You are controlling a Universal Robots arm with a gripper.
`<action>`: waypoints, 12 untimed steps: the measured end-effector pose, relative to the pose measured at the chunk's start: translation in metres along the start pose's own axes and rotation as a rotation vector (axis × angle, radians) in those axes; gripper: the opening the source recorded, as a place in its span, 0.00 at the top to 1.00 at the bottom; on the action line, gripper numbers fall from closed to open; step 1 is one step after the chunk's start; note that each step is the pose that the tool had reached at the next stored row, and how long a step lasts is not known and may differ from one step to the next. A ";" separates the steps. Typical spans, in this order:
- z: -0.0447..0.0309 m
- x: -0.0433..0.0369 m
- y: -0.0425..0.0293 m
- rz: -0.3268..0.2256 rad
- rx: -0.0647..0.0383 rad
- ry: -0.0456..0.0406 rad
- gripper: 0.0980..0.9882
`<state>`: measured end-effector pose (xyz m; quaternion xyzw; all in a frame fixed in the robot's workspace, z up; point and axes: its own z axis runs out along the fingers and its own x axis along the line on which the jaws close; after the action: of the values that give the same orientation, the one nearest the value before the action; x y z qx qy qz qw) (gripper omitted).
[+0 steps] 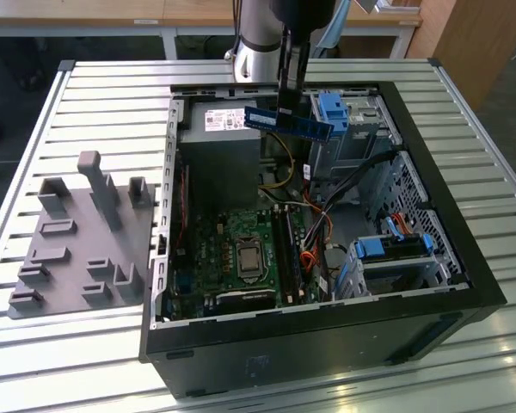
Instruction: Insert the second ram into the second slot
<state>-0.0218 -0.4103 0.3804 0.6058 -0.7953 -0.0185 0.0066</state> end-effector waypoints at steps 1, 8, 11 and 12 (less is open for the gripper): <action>0.0000 0.0000 0.0000 0.004 0.000 -0.0001 0.96; 0.0000 0.0000 0.0000 0.027 0.000 -0.0010 0.96; 0.0000 0.0000 0.0000 0.037 0.000 -0.0014 0.96; 0.0000 0.0000 0.0000 0.040 0.000 -0.0015 0.96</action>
<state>-0.0218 -0.4103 0.3804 0.5897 -0.8074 -0.0186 0.0062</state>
